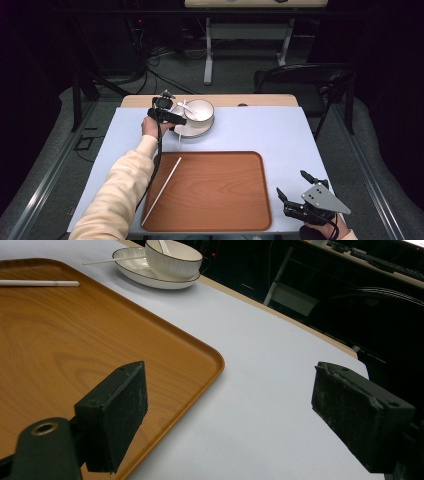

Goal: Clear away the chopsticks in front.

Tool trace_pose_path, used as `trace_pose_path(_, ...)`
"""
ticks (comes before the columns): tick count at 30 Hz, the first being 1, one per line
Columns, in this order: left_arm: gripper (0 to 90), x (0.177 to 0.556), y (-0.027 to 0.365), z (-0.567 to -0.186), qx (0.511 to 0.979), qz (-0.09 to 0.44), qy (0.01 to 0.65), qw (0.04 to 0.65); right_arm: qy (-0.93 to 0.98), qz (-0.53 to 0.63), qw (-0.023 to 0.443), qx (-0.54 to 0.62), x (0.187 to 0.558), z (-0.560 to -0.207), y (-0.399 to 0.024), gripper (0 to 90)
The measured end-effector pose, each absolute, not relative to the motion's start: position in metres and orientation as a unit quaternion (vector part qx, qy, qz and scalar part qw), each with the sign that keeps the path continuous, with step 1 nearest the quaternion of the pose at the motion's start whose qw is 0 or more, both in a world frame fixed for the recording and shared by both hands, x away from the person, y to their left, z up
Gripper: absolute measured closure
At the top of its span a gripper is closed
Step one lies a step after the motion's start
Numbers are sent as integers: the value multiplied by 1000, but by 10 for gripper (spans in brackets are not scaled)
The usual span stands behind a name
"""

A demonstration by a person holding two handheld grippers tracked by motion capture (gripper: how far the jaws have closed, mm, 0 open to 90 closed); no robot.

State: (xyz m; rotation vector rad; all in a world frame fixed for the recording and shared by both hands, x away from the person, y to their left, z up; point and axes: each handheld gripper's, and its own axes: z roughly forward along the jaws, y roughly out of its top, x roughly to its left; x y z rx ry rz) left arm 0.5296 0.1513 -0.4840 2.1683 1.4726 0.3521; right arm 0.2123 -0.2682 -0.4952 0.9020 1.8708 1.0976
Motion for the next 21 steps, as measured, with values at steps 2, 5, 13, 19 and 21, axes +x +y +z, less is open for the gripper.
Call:
trace_pose_path(2,96,533,150,-487,792,130,544,243,735,430,386,354,212,-495,-268,143)
trace_pose_path(5,159,537,148,-492,793,130,545,239,734,431,386,355,212,-495,-268,143)
trace_pose_path(13,376,548,147,-506,791,111,551,242,734,432,386,355,212,-495,-269,143)
trace_pose_path(19,539,553,144,-513,784,108,564,235,735,430,385,357,213,-495,-269,143)
trace_pose_path(21,570,553,143,-514,784,108,565,233,734,430,386,356,213,-495,-269,143)
